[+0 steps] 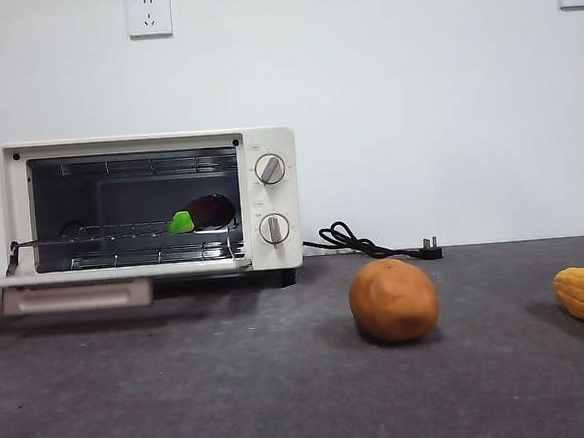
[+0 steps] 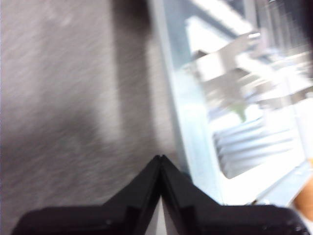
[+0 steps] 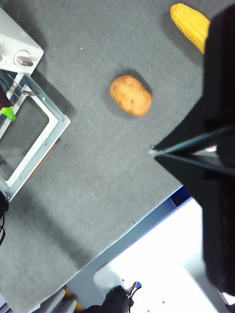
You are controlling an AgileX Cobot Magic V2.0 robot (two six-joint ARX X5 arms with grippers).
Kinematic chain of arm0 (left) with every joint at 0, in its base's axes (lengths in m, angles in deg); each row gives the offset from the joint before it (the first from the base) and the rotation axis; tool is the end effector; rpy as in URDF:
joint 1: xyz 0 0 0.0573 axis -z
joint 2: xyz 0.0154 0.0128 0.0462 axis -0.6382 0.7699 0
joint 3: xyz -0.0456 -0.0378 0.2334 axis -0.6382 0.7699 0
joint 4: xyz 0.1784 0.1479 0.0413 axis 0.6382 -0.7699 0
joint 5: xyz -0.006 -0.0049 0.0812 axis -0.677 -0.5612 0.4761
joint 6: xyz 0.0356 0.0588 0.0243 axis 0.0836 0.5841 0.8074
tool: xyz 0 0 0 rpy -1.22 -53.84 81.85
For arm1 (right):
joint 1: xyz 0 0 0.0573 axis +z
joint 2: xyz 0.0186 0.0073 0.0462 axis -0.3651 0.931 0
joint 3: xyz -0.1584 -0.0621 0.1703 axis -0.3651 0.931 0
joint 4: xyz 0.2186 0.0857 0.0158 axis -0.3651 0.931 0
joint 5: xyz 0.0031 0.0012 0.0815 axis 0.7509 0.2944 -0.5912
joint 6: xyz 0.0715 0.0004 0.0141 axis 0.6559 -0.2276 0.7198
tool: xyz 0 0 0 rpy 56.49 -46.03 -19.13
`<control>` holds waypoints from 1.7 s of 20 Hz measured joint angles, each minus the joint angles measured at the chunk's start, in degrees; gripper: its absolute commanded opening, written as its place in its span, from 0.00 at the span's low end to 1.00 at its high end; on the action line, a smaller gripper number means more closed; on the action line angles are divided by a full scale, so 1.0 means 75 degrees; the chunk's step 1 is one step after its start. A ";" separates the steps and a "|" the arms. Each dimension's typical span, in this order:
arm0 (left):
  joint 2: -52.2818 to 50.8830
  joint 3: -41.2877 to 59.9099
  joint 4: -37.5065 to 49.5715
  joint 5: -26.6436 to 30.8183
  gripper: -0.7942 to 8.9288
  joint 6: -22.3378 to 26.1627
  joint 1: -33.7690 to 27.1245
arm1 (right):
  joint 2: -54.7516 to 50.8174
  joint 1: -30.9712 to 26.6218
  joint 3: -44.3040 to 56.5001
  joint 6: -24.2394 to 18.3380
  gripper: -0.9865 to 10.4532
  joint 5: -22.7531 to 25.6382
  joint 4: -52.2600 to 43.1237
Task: Take the eggplant from the table,put the eggplant in the oven
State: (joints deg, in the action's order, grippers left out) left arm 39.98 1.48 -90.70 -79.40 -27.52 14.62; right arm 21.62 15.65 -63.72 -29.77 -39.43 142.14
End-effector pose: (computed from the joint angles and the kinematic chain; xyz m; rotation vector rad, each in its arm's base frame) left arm 0.3449 0.1090 0.1041 -0.6918 0.9063 -0.5266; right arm 0.1309 0.1144 0.4046 -0.2522 0.7791 0.8533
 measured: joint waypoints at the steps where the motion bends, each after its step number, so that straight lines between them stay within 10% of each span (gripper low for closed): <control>1: 0.0009 0.0000 0.0032 -0.0236 0.07 -0.0006 -0.0032 | 0.0000 0.0000 0.0000 0.0000 0.08 0.0012 0.0000; 8: 0.0035 0.0003 0.0682 -0.1795 0.08 -0.0615 -0.0026 | 0.0000 0.0000 0.0000 0.0000 0.08 0.0020 0.0000; 15: -0.0548 0.0029 0.2349 -0.1795 0.08 -0.1772 0.0277 | 0.0000 0.0000 0.0000 0.0000 0.08 0.0020 0.0000; 34: -0.1582 0.0026 0.4028 0.1087 0.08 -0.2355 0.1046 | 0.0000 0.0000 0.0000 0.0061 0.08 0.0020 0.0000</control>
State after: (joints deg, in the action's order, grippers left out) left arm 28.11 1.68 -60.49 -71.25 -45.18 22.46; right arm 21.62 15.65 -63.72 -29.31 -39.27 142.14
